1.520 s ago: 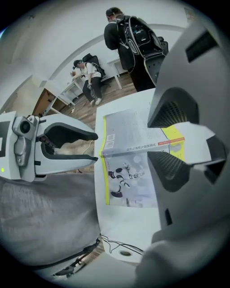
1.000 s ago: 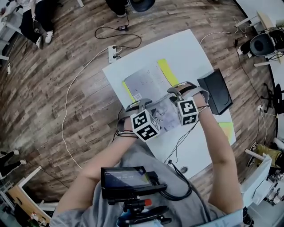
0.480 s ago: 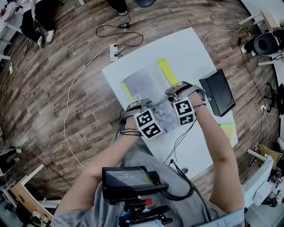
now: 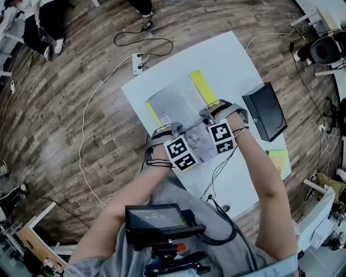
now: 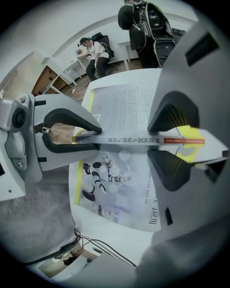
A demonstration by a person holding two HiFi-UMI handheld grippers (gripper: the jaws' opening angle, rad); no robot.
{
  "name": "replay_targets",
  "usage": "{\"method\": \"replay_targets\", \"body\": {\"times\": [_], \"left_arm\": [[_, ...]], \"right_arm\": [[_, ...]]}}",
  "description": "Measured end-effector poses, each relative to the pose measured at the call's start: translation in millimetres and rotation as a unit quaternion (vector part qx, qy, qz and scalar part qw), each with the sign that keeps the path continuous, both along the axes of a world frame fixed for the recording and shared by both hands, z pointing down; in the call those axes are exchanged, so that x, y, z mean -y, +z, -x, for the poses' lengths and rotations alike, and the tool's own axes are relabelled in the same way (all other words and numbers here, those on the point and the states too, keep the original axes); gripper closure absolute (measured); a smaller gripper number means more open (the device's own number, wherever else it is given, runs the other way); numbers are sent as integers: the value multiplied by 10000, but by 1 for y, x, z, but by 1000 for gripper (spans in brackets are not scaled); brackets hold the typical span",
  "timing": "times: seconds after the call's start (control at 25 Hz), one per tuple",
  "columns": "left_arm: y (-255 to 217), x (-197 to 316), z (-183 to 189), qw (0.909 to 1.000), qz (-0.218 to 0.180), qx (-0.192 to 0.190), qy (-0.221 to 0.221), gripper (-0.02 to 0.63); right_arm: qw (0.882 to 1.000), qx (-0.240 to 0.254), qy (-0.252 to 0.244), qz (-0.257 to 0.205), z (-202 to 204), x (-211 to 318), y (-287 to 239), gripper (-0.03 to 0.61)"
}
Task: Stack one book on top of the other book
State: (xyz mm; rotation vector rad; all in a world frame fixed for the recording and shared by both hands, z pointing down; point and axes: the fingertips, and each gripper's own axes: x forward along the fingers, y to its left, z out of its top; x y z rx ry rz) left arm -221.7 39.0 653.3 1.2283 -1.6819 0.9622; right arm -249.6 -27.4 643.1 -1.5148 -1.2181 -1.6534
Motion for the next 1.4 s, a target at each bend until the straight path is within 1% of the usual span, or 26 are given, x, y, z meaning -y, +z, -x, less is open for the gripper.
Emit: {"method": "replay_targets", "body": {"times": [0.16,0.32,0.6,0.92,1.2,1.4], "left_arm": [[1,2,-1,10000,8,-71,26,506],[-4,2,-1,9998,-63,-171,-35,517],[-23,-2,5,9996,-151,-248,-49,531],[-58,-4,-3,9988,-348,-337,9,534],[-92,-3,-21,9980,-550,-296,111,535],[-117,-3,-39,9974,-648,-234,226,538]], "right_arm": [[9999,-70,34,-70,0,1,0,456],[9999,-66,83,-123,-1,1,-4,474],[9994,18,306,-138,4,-3,-21,495],[9988,30,476,-147,-6,-6,-56,502],[9981,92,584,-180,-25,-5,-87,503],[9973,122,690,-196,-45,-3,-112,504]]}}
